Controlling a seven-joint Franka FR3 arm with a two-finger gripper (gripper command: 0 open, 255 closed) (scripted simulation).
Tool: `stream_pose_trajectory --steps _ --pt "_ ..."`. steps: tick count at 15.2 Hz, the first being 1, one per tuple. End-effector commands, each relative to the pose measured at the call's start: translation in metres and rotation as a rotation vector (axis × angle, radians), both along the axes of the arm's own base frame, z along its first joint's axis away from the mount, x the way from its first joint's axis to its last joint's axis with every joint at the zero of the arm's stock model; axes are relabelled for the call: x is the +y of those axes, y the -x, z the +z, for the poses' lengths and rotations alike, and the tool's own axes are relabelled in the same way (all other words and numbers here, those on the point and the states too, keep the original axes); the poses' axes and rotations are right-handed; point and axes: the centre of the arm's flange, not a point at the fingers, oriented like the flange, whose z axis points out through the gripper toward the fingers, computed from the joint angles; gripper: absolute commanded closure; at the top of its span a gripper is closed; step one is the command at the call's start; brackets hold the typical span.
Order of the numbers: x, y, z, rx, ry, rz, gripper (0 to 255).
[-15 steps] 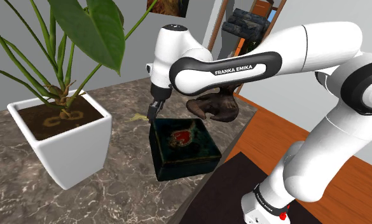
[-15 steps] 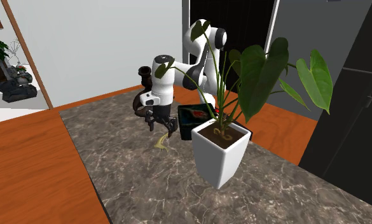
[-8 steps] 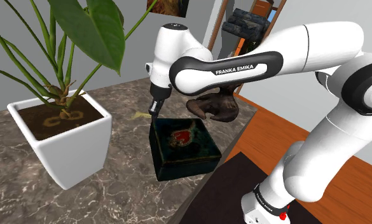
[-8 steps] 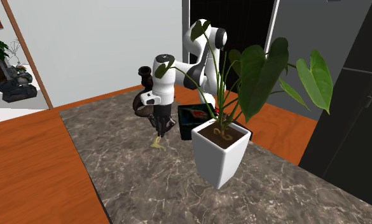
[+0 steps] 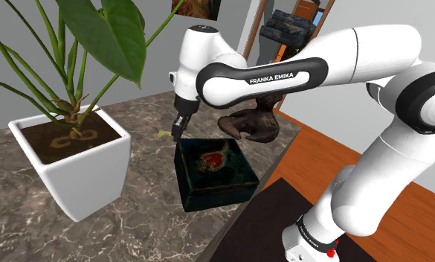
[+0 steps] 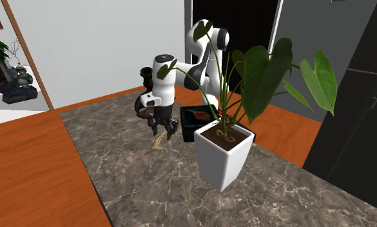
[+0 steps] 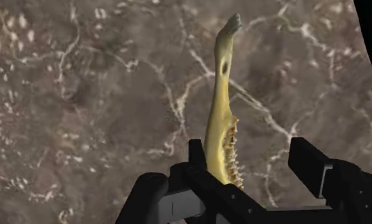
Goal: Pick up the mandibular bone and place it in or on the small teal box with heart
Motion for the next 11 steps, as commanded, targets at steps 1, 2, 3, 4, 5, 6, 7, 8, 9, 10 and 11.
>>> stream_pose_trajectory --steps 1,2,3,4,5,6,7,8,9,10,11 --pt "0.002 -0.02 0.011 0.029 -0.028 0.083 0" --pt "0.004 -0.033 0.017 0.047 -0.047 0.135 0" --pt "0.005 -0.038 0.02 0.054 -0.054 0.154 0" --pt "0.006 -0.038 0.014 0.054 -0.054 0.154 0" --pt "0.006 -0.038 0.009 0.054 -0.054 0.154 0" --pt "0.006 -0.039 0.004 0.054 -0.054 0.154 0" --pt "0.006 -0.039 -0.001 0.054 -0.054 0.154 0" --pt "0.006 -0.039 -0.007 0.054 -0.054 0.154 0" --pt "0.007 -0.039 -0.012 0.054 -0.054 0.154 0" --pt "0.007 -0.04 -0.02 0.054 -0.054 0.154 0" --pt "0.007 -0.04 -0.02 0.054 -0.054 0.154 0"
